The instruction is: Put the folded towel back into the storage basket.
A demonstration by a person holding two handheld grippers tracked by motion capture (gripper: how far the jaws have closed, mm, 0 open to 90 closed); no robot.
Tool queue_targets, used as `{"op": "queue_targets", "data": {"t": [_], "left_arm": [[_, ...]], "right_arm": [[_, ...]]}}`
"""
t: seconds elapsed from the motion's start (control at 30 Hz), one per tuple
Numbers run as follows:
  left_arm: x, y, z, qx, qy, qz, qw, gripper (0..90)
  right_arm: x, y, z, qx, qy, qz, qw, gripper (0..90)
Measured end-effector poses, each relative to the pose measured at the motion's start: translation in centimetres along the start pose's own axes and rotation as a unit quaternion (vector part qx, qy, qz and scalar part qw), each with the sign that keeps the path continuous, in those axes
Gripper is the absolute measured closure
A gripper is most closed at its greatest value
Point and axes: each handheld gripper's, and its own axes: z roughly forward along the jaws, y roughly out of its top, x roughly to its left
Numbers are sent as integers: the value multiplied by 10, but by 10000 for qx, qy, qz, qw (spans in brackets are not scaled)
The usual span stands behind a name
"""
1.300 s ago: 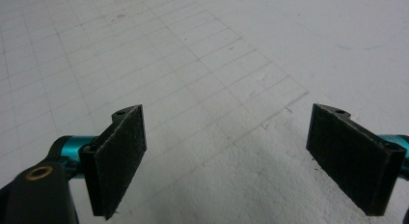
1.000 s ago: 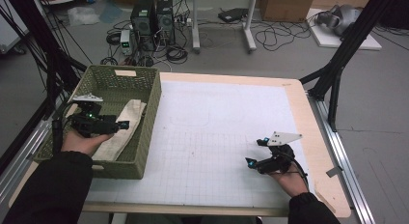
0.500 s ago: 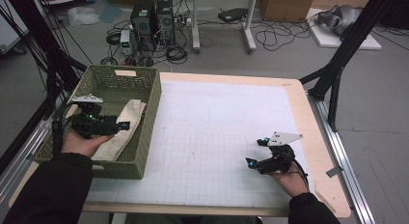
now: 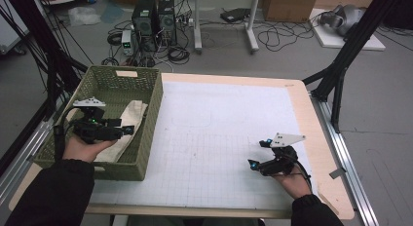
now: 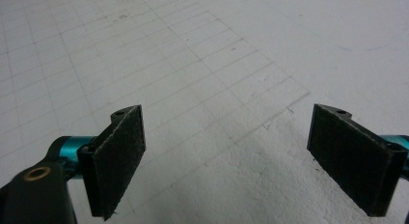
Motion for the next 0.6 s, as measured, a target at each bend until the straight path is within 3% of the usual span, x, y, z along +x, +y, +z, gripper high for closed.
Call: {"op": "queue_targets", "data": {"t": [0.6], "left_arm": [[-23,-5,-4,-84,-192,159,9997,333]], "right_arm": [[0,0,1,10,10,-17,10000,126]]}}
